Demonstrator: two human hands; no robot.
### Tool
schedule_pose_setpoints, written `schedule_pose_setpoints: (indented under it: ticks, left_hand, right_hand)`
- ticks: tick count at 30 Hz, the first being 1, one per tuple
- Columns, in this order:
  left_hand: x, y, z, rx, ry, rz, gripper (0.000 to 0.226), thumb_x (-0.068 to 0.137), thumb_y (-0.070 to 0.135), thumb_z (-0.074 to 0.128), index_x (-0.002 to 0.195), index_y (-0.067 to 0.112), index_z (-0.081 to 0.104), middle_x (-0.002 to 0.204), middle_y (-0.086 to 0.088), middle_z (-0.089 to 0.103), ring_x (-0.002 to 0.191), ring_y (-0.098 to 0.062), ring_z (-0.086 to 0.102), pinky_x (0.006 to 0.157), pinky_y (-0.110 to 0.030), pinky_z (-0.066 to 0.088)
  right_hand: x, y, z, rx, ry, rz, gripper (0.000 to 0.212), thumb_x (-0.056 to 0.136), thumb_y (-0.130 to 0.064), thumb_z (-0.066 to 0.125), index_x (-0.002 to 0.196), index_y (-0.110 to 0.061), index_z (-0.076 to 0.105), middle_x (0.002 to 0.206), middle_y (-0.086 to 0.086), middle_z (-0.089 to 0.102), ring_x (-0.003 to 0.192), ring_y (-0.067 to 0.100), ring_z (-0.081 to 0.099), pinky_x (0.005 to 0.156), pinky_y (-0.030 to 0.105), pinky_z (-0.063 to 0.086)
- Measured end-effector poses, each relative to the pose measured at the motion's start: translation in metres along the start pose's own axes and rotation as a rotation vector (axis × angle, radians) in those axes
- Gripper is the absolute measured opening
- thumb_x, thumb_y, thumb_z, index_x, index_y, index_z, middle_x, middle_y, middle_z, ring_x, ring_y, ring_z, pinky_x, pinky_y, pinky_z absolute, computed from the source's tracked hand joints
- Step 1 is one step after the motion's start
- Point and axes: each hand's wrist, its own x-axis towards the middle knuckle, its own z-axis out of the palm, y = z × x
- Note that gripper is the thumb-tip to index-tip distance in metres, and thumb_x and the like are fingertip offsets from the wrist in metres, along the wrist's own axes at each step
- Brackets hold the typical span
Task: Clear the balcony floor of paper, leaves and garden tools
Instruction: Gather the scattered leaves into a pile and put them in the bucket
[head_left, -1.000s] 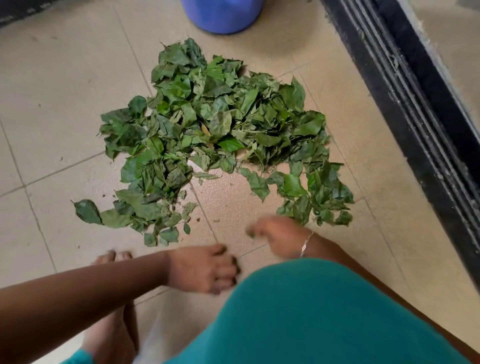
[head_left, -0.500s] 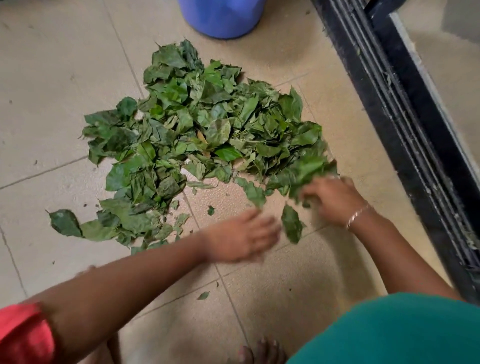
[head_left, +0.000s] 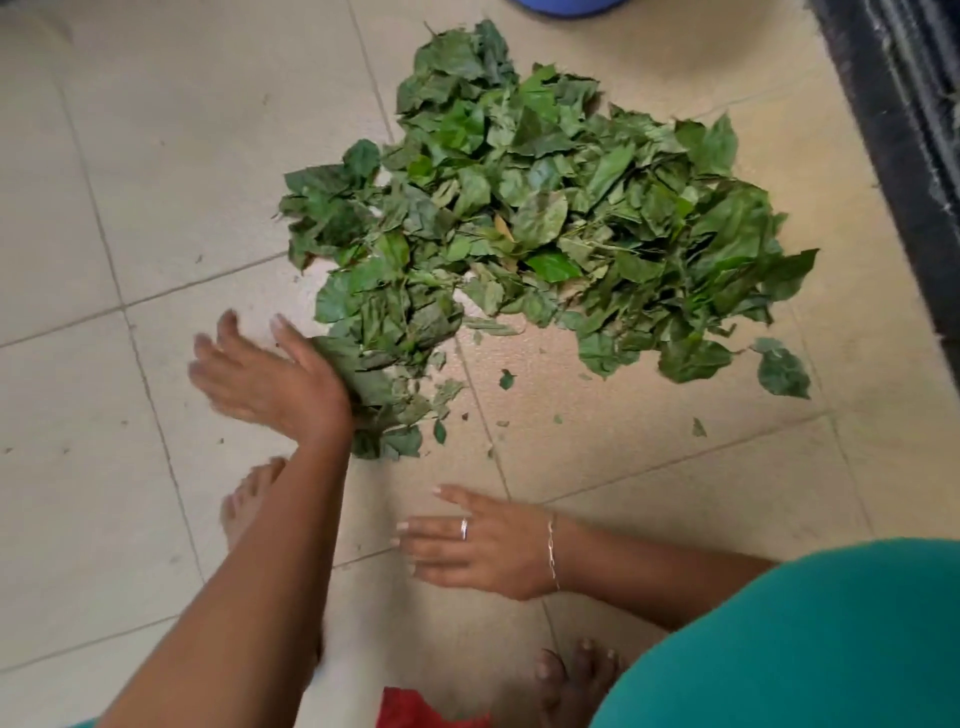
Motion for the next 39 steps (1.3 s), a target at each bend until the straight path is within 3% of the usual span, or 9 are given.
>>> schedule_pose_setpoints:
  ticks: [4, 9, 13, 19, 25, 28, 31, 35, 39]
  left_hand:
    - [-0.007, -0.017, 0.003, -0.039, -0.117, -0.324, 0.057, 0.099, 0.042, 0.028, 0.147, 0.013, 0.021, 0.155, -0.019, 0.011, 0.143, -0.037, 0.006, 0.114, -0.054, 0.006]
    - [-0.045, 0.031, 0.012, -0.341, -0.363, 0.122, 0.063, 0.095, 0.046, 0.017, 0.144, 0.01, 0.028, 0.153, -0.017, 0.022, 0.143, -0.028, 0.015, 0.118, -0.046, 0.007]
    - [-0.043, 0.06, 0.008, -0.551, -0.296, 0.128, 0.055, 0.096, 0.038, 0.022, 0.142, 0.009, 0.034, 0.149, -0.008, 0.034, 0.14, -0.021, 0.025, 0.118, -0.044, 0.013]
    - [-0.019, 0.021, 0.005, -0.482, -0.182, -0.06, 0.056, 0.096, 0.041, 0.026, 0.139, 0.007, 0.037, 0.144, -0.011, 0.04, 0.136, -0.023, 0.033, 0.114, -0.038, 0.025]
    - [-0.016, 0.066, -0.003, -0.373, -0.362, 0.32, 0.064, 0.093, 0.049, 0.037, 0.144, 0.012, 0.028, 0.151, -0.009, 0.028, 0.142, -0.022, 0.021, 0.116, -0.045, 0.021]
    - [0.013, 0.121, -0.023, -0.239, -0.431, 0.525, 0.072, 0.091, 0.052, 0.041, 0.148, 0.015, 0.02, 0.156, -0.008, 0.017, 0.144, -0.021, 0.015, 0.118, -0.04, 0.017]
    - [0.046, 0.182, -0.058, -0.037, -0.538, 0.862, 0.072, 0.091, 0.048, 0.049, 0.148, 0.017, 0.02, 0.156, -0.011, 0.016, 0.143, -0.024, 0.017, 0.116, -0.04, 0.022]
    - [0.069, 0.222, -0.11, 0.535, -0.655, 1.392, 0.074, 0.09, 0.051, 0.047, 0.148, 0.017, 0.015, 0.156, -0.012, 0.014, 0.141, -0.028, 0.019, 0.114, -0.042, 0.027]
    - [0.073, 0.227, -0.111, 0.663, -0.661, 1.45, 0.075, 0.09, 0.051, 0.049, 0.148, 0.017, 0.015, 0.156, -0.012, 0.015, 0.141, -0.028, 0.02, 0.112, -0.043, 0.028]
  right_hand:
    - [0.017, 0.07, -0.006, -0.135, -0.052, 0.104, 0.044, 0.089, -0.034, 0.055, 0.131, -0.02, 0.052, 0.14, 0.009, 0.047, 0.135, 0.027, 0.035, 0.11, 0.057, 0.011]
    - [0.003, 0.157, -0.051, -0.305, -0.087, 0.511, 0.063, 0.085, -0.023, 0.056, 0.142, -0.018, 0.032, 0.15, 0.004, 0.028, 0.141, 0.026, 0.007, 0.108, 0.061, -0.003]
    - [-0.011, 0.166, -0.076, -0.299, 0.105, 0.88, 0.063, 0.061, -0.015, 0.082, 0.12, -0.014, 0.06, 0.128, 0.008, 0.058, 0.125, 0.032, 0.048, 0.103, 0.062, 0.022]
    - [0.029, 0.09, -0.046, -0.143, 0.005, 0.383, 0.058, 0.061, -0.021, 0.078, 0.116, -0.019, 0.062, 0.129, 0.009, 0.057, 0.122, 0.028, 0.051, 0.104, 0.058, 0.019]
    - [-0.012, 0.157, -0.098, -0.177, 0.25, 1.038, 0.062, 0.067, -0.027, 0.077, 0.125, -0.018, 0.056, 0.136, 0.011, 0.05, 0.126, 0.031, 0.047, 0.102, 0.059, 0.027]
    - [-0.043, 0.18, -0.133, 0.061, 0.028, 1.256, 0.086, 0.082, -0.049, 0.06, 0.148, -0.027, 0.012, 0.156, 0.01, 0.003, 0.144, 0.03, 0.008, 0.112, 0.054, 0.011]
    - [-0.054, 0.197, -0.15, 0.198, -0.086, 1.267, 0.106, 0.074, -0.053, 0.067, 0.147, -0.033, -0.009, 0.156, 0.009, -0.014, 0.144, 0.031, -0.004, 0.113, 0.056, 0.012]
    - [-0.041, 0.212, -0.174, 0.243, -0.201, 1.171, 0.116, 0.067, -0.046, 0.077, 0.146, -0.037, -0.007, 0.155, 0.009, -0.017, 0.143, 0.035, -0.004, 0.111, 0.06, 0.017]
    - [-0.027, 0.223, -0.176, 0.194, -0.377, 1.069, 0.114, 0.069, -0.039, 0.078, 0.146, -0.038, -0.006, 0.155, 0.01, -0.016, 0.142, 0.04, -0.004, 0.107, 0.063, 0.022]
